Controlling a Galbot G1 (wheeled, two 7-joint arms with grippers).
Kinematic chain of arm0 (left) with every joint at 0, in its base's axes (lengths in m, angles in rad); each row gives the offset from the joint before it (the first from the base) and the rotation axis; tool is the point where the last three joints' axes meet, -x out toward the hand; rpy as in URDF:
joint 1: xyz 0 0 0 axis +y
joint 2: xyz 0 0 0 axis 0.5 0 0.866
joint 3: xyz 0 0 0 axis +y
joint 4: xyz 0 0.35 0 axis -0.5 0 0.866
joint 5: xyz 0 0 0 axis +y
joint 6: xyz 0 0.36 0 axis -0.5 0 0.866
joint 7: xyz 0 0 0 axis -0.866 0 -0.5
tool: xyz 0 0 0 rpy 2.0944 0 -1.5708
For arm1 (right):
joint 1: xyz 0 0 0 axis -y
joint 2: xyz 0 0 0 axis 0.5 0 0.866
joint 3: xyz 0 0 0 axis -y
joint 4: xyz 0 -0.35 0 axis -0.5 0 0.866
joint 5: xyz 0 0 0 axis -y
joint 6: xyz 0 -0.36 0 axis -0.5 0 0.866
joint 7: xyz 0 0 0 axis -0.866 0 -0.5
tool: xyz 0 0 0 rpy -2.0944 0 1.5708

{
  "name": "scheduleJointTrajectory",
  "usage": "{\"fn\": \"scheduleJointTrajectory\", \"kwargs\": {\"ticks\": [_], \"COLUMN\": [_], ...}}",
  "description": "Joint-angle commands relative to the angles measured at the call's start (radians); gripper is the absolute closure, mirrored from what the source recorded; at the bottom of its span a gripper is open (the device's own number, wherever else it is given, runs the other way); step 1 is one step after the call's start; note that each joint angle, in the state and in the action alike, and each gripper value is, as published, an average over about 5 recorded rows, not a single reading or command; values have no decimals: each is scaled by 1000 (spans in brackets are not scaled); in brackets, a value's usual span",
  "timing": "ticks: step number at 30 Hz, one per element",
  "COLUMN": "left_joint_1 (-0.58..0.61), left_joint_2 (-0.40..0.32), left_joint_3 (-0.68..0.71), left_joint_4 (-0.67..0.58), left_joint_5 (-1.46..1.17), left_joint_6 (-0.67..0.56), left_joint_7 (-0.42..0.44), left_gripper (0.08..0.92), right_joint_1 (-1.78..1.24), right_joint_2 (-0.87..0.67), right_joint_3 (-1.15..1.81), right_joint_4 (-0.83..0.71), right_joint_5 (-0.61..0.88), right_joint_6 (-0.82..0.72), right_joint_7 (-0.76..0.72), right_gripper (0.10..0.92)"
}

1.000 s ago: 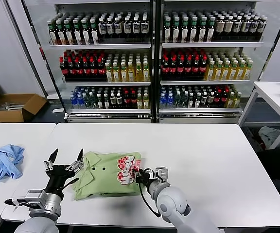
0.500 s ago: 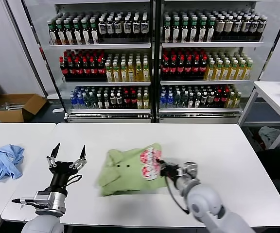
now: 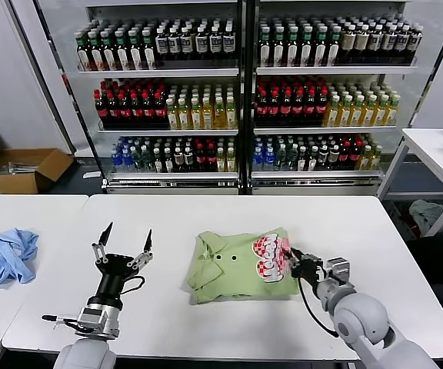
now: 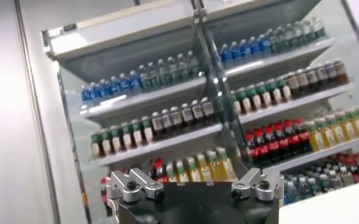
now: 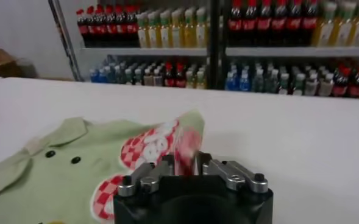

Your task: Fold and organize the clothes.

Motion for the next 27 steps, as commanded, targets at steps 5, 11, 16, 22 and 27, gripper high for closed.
{"fn": "scheduleJointTrajectory", "kwargs": {"ticks": [5,11,16,22,27], "left_joint_1": [-67,-122,-154,-189,-200], "left_joint_2": [-23,-1,9,-17,-26], "left_joint_3": [8,-29,-38,-54,-50], "left_joint_4": [71,109,139,178,187], "left_joint_5": [75,170,232,190,77], "left_joint_6": [-105,-170,-181,-251,-214], "left_joint_7": [62,133,134,200,223], "left_gripper": [177,177,177,177,177], "right_joint_1": [-116,-51,-16,-25,-14], "right_joint_2": [-5,-24,-30,-35,-38], "right_joint_3": [123,156,186,223,244], "right_joint_4": [102,74,2,-36,-70], "right_joint_5": [-160,-229,-356,-375,-371], "right_joint_6": [128,162,220,235,258], "right_joint_7": [-24,-18,-28,-39,-47], "right_gripper": [548,375,241,203,202]}}
